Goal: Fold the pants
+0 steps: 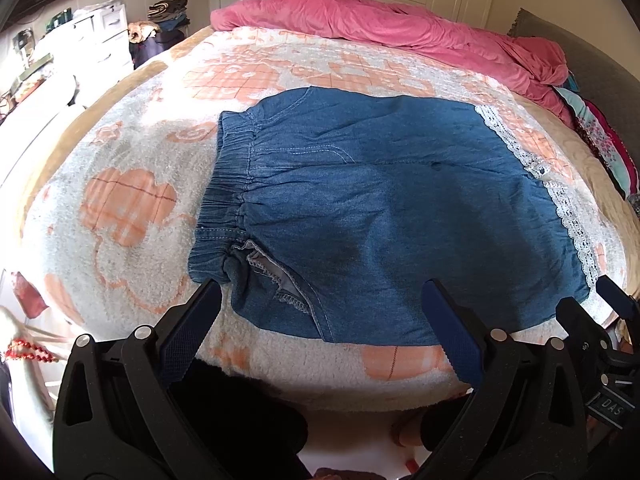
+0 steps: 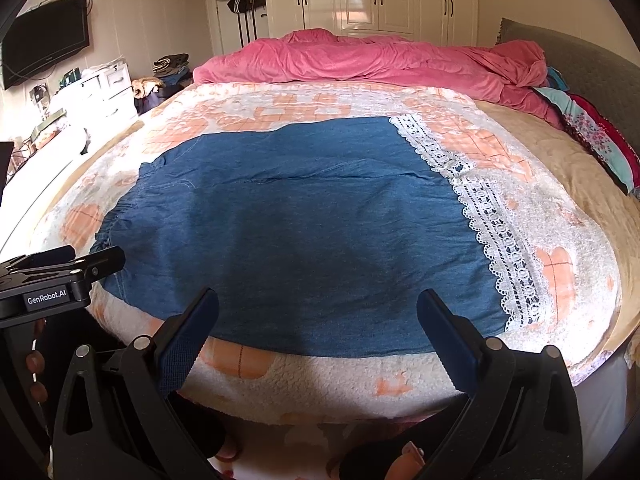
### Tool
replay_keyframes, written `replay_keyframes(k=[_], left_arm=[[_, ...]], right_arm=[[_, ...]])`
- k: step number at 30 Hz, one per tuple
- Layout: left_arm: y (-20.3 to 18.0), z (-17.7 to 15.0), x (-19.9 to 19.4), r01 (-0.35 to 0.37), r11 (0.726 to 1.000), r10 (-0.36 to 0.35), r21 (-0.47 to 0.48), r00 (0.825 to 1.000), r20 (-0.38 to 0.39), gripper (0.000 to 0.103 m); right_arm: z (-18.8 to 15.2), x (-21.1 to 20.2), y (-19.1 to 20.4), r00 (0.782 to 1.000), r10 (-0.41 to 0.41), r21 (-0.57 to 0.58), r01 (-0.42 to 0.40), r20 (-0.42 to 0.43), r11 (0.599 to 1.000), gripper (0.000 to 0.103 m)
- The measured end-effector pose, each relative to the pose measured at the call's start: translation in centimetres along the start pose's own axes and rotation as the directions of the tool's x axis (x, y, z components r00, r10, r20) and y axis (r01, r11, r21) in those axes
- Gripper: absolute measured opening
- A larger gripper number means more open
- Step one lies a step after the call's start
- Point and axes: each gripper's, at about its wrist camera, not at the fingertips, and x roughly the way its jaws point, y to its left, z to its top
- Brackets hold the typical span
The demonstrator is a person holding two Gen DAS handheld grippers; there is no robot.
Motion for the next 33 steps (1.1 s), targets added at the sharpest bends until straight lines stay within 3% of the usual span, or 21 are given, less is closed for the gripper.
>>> replay_keyframes(k=[33], left_arm=[[0.2, 0.6, 1.1, 0.002, 1.000, -0.002, 0.002, 1.000, -0.001, 0.094]], right_arm=[[0.6, 1.4, 0.2, 1.000, 0.007, 0.000, -0.007, -0.018, 1.000, 0.099]])
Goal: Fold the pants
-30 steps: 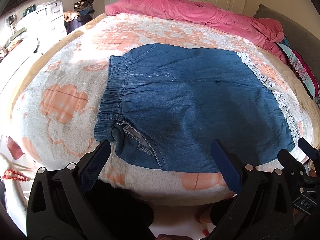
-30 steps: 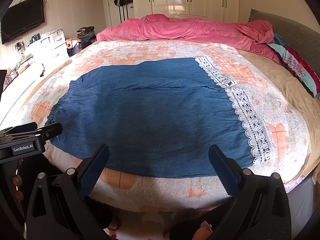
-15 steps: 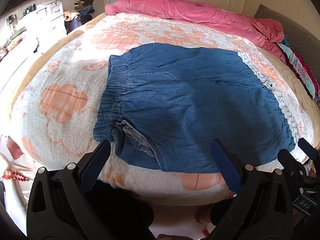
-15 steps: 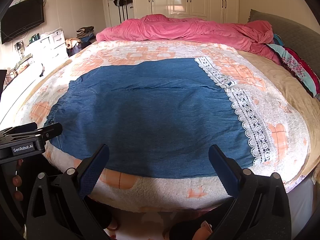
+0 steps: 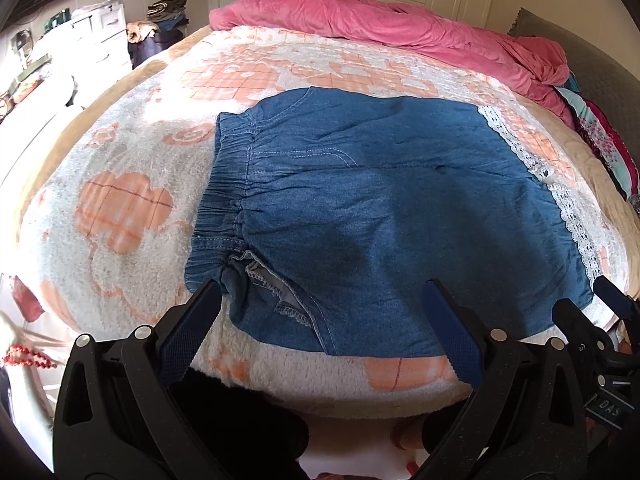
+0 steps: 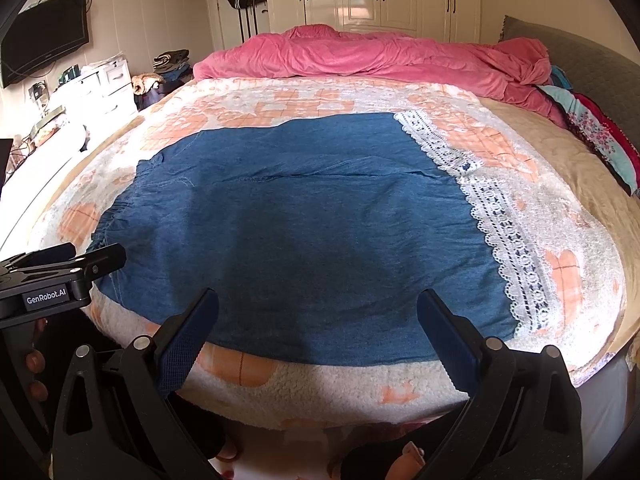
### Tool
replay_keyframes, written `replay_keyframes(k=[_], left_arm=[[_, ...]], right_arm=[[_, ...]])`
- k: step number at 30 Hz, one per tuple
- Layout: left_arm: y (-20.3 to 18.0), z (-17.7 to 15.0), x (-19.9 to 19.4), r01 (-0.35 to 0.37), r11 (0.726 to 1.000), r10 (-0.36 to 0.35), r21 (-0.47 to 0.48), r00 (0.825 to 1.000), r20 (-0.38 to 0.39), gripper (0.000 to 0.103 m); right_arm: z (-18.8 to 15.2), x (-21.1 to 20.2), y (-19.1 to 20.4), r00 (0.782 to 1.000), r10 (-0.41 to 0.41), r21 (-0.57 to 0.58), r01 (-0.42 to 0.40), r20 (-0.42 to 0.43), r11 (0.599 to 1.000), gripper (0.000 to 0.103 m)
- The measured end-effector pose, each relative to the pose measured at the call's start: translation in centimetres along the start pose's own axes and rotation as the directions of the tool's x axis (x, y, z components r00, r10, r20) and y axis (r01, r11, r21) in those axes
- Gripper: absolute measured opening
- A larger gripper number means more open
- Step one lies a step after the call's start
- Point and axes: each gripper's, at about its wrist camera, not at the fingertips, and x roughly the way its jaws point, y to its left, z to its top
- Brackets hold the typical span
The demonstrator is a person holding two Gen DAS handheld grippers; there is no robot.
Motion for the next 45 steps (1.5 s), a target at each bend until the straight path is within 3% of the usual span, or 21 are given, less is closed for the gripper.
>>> replay_keyframes(k=[12, 19, 23, 30, 33, 36, 42, 45], left_arm=[[2.4, 2.6, 2.4, -0.017, 0.999, 0.017, -0.039, 1.000, -0.011, 0.094], [5.6, 5.0, 3.9, -0.056, 0.994, 0.056, -0.094, 0.998, 0.004, 0.094], [7.4, 6.9, 5.1, -0.072, 0.991, 0.073, -0.114, 0.997, 0.001, 0.094], [10.2, 11.4, 8.6, -0.089, 0.985, 0.088, -0.145, 0.996, -0.012, 0.094], [11.3, 13.0, 10.9, -0.081, 0.984, 0.075, -0.159, 0.996, -0.045, 0.094], [11.7, 14.1, 13.1, -0.054, 0.987, 0.045, -0.153, 0.997, -0.063, 0.094], [11.2, 15.0, 15.2, -0.028, 0.998, 0.026, -0.062, 0.999, -0.042, 0.093], [11.6, 15.1, 15.7, 0.068, 0.996, -0.070, -0.062, 0.997, -0.032, 0.080]], right_arm=[[4.8, 4.0, 0.7, 0.999, 0.023, -0.047, -0.025, -0.031, 0.999, 0.099], [8.7, 7.5, 3.0, 0.997, 0.051, -0.172, -0.059, -0.051, 0.983, 0.099], [11.3, 9.8, 3.9, 0.991, 0.108, -0.200, -0.122, -0.079, 0.972, 0.099], [16.2, 14.3, 5.6, 0.992, 0.092, -0.338, -0.115, -0.083, 0.934, 0.099], [18.4, 16.8, 6.2, 0.992, 0.084, -0.387, -0.116, -0.099, 0.915, 0.099], [20.1, 18.7, 6.3, 0.985, 0.126, -0.391, -0.163, -0.119, 0.906, 0.099], [21.7, 22.7, 7.6, 0.977, 0.123, -0.487, -0.194, -0.174, 0.852, 0.099], [21.8, 24.2, 8.1, 0.973, 0.120, -0.517, -0.208, -0.198, 0.831, 0.099]])
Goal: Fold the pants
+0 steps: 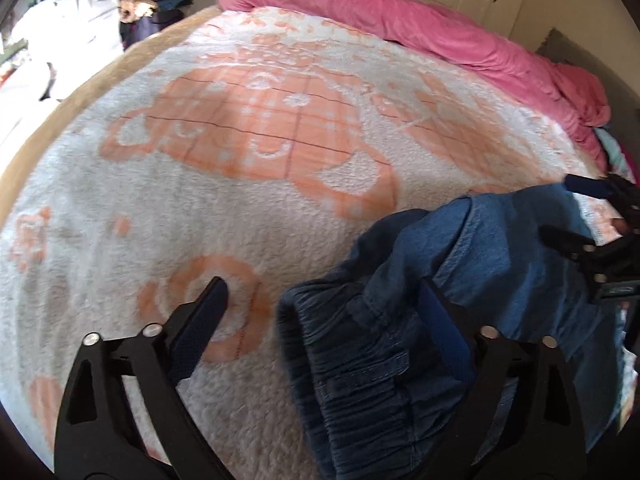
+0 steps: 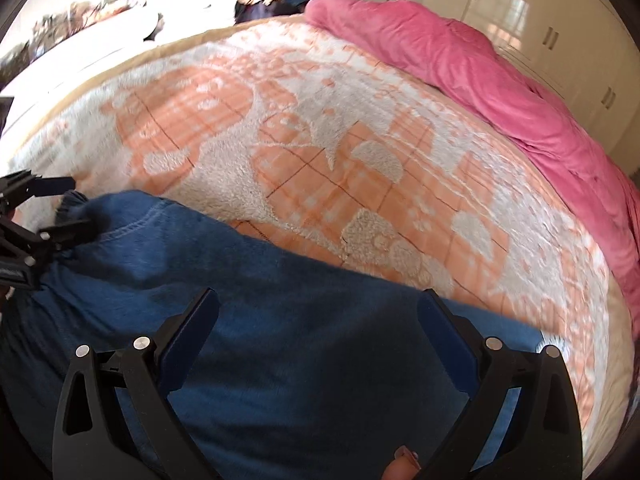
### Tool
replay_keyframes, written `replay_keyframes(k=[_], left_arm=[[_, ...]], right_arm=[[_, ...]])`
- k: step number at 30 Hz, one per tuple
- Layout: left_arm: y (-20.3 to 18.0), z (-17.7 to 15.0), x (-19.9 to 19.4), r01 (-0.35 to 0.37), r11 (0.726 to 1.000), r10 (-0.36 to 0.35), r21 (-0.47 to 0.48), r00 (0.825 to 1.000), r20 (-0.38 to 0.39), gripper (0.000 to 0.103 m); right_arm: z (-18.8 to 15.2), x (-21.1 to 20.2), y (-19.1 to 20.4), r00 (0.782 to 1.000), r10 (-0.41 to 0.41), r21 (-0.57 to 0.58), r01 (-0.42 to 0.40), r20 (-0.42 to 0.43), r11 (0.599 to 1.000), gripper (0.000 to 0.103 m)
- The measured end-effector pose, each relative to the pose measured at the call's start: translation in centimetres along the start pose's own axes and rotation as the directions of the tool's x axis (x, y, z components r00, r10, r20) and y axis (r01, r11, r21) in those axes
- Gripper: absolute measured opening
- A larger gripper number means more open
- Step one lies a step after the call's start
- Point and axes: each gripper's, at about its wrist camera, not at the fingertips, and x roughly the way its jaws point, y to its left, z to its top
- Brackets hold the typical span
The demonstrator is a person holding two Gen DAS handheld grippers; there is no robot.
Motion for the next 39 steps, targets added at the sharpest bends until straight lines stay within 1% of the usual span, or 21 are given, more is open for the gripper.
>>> replay_keyframes(k=[1, 2, 3, 4, 5, 7, 10, 13, 16, 20, 22, 24, 26, 27, 28, 30, 31, 32, 34, 39], left_arm=[[0.1, 0.0, 0.2, 0.010, 1.000, -0.010, 0.004, 1.000, 0.002, 0.065], [0.1, 0.0, 0.3, 0.017, 1.000, -0.017, 0.013, 1.000, 0.004, 0.052], [0.0, -0.1, 0.4, 0.035, 0.999, -0.035, 0.028, 0.999, 0.004, 0.049], [-0.2, -0.1, 0.3, 0.043, 0.998, -0.043, 0.040, 0.999, 0.008, 0.042], [-0.5, -0.1, 0.3, 0.047, 0.997, -0.048, 0.057, 0.999, 0.013, 0.039], [-1.2, -0.2, -0.1, 0.028, 0.995, -0.031, 0.094, 0.999, 0.036, 0.033], [-1.6, -0.4, -1.1, 0.024, 0.993, -0.033, 0.119, 0.997, 0.074, 0.029], [-1.7, -0.5, -2.0, 0.025, 0.992, -0.040, 0.127, 0.993, 0.113, 0.028], [-1.8, -1.0, -3.3, 0.036, 0.991, -0.055, 0.126, 0.987, 0.148, 0.027], [-2.3, -1.4, -4.9, 0.049, 0.989, -0.075, 0.139, 0.979, 0.189, 0.027], [-2.7, -1.4, -4.9, 0.044, 0.988, -0.073, 0.149, 0.979, 0.192, 0.027], [-2.8, -1.5, -4.8, 0.036, 0.987, -0.067, 0.157, 0.979, 0.193, 0.027], [-2.9, -1.5, -4.8, 0.037, 0.987, -0.068, 0.157, 0.978, 0.196, 0.027], [-2.8, -1.5, -4.8, 0.038, 0.987, -0.069, 0.157, 0.978, 0.195, 0.027], [-2.7, -1.6, -4.8, 0.032, 0.987, -0.062, 0.155, 0.978, 0.197, 0.027], [-2.4, -1.7, -4.5, 0.023, 0.989, -0.051, 0.146, 0.980, 0.193, 0.027], [-2.3, -1.7, -4.5, 0.020, 0.990, -0.047, 0.140, 0.980, 0.192, 0.027], [-2.1, -1.7, -4.3, 0.018, 0.991, -0.043, 0.135, 0.981, 0.191, 0.027], [-1.8, -1.7, -4.3, 0.020, 0.992, -0.044, 0.124, 0.981, 0.191, 0.027], [-2.1, -1.8, -5.1, 0.016, 0.991, -0.044, 0.131, 0.976, 0.211, 0.027]], right_arm=[[0.2, 0.5, 0.0, 1.000, 0.002, -0.014, -0.002, -0.010, 1.000, 0.099], [0.4, 0.9, 0.1, 1.000, -0.001, -0.023, 0.001, -0.017, 1.000, 0.099], [0.6, 1.2, 0.2, 1.000, -0.003, -0.031, 0.002, -0.022, 1.000, 0.099], [0.8, 1.4, 0.3, 1.000, -0.001, -0.039, 0.000, -0.024, 0.999, 0.099], [0.9, 1.6, 0.5, 1.000, 0.006, -0.054, -0.007, -0.024, 0.998, 0.099], [1.2, 2.0, 0.9, 1.000, 0.002, -0.086, -0.005, -0.030, 0.996, 0.099], [1.7, 2.6, 1.4, 0.999, -0.017, -0.138, 0.012, -0.035, 0.990, 0.099], [2.1, 3.1, 1.8, 0.999, -0.027, -0.184, 0.020, -0.035, 0.983, 0.099], [2.3, 4.0, 2.3, 0.996, -0.043, -0.219, 0.026, -0.073, 0.975, 0.098], [2.2, 4.3, 3.8, 0.997, -0.060, -0.313, 0.040, -0.054, 0.949, 0.095], [2.1, 4.6, 3.9, 0.996, -0.066, -0.312, 0.045, -0.057, 0.949, 0.094], [2.1, 4.9, 3.9, 0.997, -0.048, -0.291, 0.030, -0.055, 0.956, 0.086], [1.6, 4.8, 4.1, 0.999, 0.003, -0.270, -0.015, -0.045, 0.963, 0.062], [1.5, 4.7, 4.4, 0.999, 0.017, -0.265, -0.027, -0.040, 0.964, 0.056], [1.3, 4.5, 4.7, 0.999, 0.036, -0.258, -0.044, -0.035, 0.965, 0.044], [1.0, 4.1, 4.9, 0.999, 0.051, -0.226, -0.054, -0.018, 0.973, 0.035], [0.8, 3.8, 4.9, 0.998, 0.057, -0.202, -0.058, -0.012, 0.978, 0.026], [0.8, 3.6, 4.9, 0.998, 0.057, -0.188, -0.057, -0.006, 0.981, 0.014], [0.5, 2.8, 4.8, 0.999, 0.032, -0.163, -0.030, 0.012, 0.986, 0.008], [-0.2, -0.8, 3.3, 0.993, 0.036, -0.050, -0.031, 0.108, 0.998, 0.007]])
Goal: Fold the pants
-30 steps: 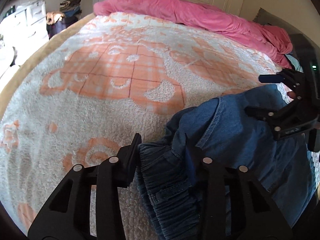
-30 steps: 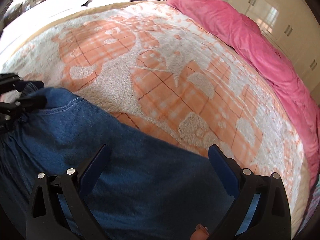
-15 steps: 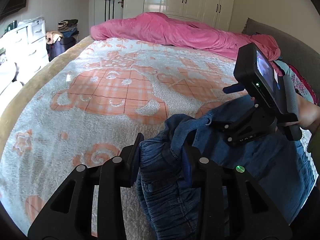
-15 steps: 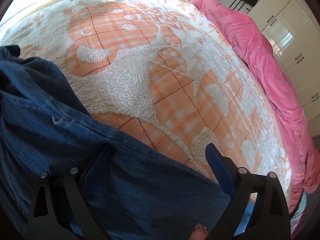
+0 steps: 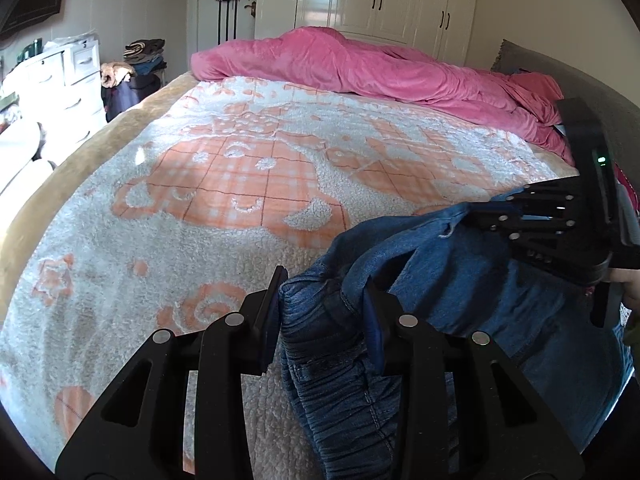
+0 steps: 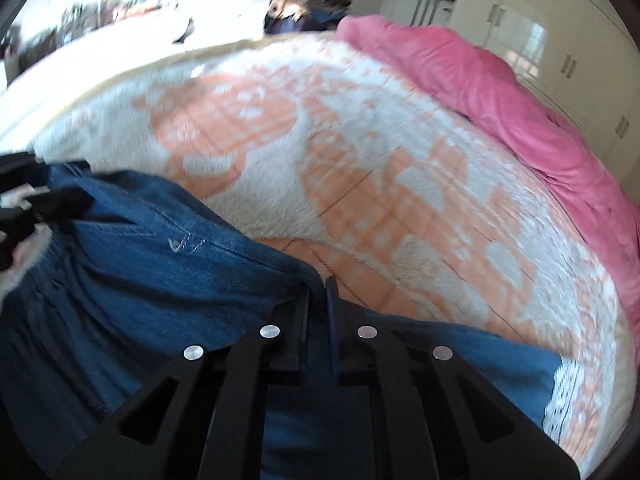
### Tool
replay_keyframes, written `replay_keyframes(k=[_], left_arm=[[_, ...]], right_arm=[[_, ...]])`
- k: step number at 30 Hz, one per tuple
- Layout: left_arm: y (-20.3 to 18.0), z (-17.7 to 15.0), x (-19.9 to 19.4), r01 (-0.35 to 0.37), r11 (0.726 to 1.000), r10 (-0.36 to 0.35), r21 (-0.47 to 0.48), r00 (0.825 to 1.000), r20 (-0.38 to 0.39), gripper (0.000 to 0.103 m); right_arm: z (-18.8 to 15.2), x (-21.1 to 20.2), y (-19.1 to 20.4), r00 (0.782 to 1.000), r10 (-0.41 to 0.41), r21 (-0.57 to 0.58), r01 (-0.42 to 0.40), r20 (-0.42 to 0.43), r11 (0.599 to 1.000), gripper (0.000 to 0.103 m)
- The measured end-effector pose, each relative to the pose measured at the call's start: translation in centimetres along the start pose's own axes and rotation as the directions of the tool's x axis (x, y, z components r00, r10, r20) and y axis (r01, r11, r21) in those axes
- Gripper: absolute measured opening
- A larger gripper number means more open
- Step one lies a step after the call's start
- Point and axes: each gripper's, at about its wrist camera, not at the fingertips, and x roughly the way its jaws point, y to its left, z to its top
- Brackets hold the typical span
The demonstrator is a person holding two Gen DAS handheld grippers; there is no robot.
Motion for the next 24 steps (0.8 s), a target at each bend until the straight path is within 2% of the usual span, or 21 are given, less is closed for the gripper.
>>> replay_keyframes(k=[8, 13, 24], left_arm=[[-1.6, -0.1, -3.2, 0.005, 0.999, -0.007, 0.036, 0.998, 0.061, 0.027], [-2.9, -1.8, -6.1, -0.001, 0.998, -0.006, 0.068, 0.995, 0.101, 0.028], [-3.6, -7.1, -10.1, 0.049, 0.996, -0.053, 0.069, 0.997, 0.050, 0.031]], right_arm=[[-2.6, -6.4, 0.0, 0.995, 0.015, 0.102, -0.025, 0.097, 0.994, 0.007], [-5.6, -10.3, 0.8, 0.986, 0.043, 0.146, -0.066, 0.159, 0.987, 0.006], [-13.4, -16.5, 6.1, 0.971, 0.149, 0.141, -0.176, 0.186, 0.974, 0.006]])
